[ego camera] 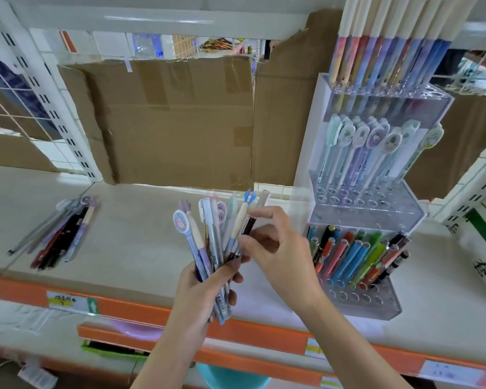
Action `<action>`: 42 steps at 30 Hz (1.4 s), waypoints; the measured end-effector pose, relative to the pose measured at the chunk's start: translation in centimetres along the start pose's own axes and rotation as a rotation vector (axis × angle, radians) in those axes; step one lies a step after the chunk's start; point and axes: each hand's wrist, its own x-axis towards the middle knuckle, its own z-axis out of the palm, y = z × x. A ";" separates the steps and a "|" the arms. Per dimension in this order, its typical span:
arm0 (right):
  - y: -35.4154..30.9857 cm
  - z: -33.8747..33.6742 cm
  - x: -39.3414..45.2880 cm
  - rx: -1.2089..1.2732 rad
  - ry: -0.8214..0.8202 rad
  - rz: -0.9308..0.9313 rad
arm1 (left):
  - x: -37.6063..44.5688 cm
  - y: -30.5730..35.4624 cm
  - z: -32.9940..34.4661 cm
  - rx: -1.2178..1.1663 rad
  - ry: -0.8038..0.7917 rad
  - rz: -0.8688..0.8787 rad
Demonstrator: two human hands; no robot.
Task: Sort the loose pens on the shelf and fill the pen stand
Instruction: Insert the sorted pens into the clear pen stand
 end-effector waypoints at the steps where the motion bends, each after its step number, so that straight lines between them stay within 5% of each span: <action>1: 0.0 0.2 -0.4 -0.023 -0.012 -0.005 | 0.1 -0.1 0.1 0.010 0.013 0.000; 7: 1.2 -0.4 -2.1 -0.053 0.062 -0.061 | 0.0 -1.1 1.3 -0.058 -0.008 -0.068; 16: 1.8 -8.0 -3.9 -0.208 0.567 -0.286 | 0.9 -1.9 1.4 -0.165 -0.014 -0.033; 22: 5.5 -7.7 -5.2 -0.575 0.575 -0.501 | 1.2 -2.0 1.8 -0.165 -0.009 -0.022; 42: 7.8 -5.4 -4.5 -0.750 0.450 -0.449 | 0.5 -2.3 1.3 -0.132 -0.020 -0.031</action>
